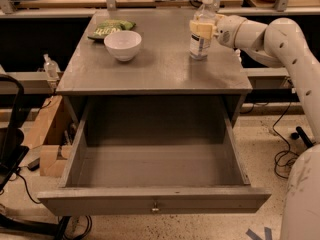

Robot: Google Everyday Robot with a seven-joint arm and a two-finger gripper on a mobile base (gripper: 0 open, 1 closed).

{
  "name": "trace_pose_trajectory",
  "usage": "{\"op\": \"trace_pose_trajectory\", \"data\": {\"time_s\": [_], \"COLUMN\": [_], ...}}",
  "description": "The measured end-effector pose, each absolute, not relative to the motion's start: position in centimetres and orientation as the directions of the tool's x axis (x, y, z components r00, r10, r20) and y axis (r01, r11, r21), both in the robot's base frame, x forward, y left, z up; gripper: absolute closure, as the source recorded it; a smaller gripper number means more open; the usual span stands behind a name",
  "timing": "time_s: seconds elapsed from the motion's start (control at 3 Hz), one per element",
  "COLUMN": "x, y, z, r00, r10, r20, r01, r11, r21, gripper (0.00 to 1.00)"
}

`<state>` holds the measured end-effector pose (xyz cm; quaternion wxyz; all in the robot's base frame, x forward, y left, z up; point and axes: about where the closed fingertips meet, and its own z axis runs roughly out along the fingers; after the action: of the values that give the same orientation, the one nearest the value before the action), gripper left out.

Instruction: Place blue plastic bottle into top drawer

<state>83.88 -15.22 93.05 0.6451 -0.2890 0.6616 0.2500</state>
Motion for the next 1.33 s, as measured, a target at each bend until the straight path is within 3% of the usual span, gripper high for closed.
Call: {"op": "trace_pose_trajectory", "data": {"time_s": [0.33, 1.0, 1.33], "x": [83.9, 80.8, 75.2], "y": [-15.0, -13.8, -12.8], "z": [93.0, 97.2, 99.4], "r00": [-0.001, 0.048, 0.088], "r10": [-0.059, -0.011, -0.024], "r20": [-0.998, -0.999, -0.996], "r01": [-0.707, -0.725, -0.738], "r11": [0.706, 0.687, 0.670], "r21": [-0.041, -0.042, -0.081], "gripper": [1.00, 1.00, 1.00]}}
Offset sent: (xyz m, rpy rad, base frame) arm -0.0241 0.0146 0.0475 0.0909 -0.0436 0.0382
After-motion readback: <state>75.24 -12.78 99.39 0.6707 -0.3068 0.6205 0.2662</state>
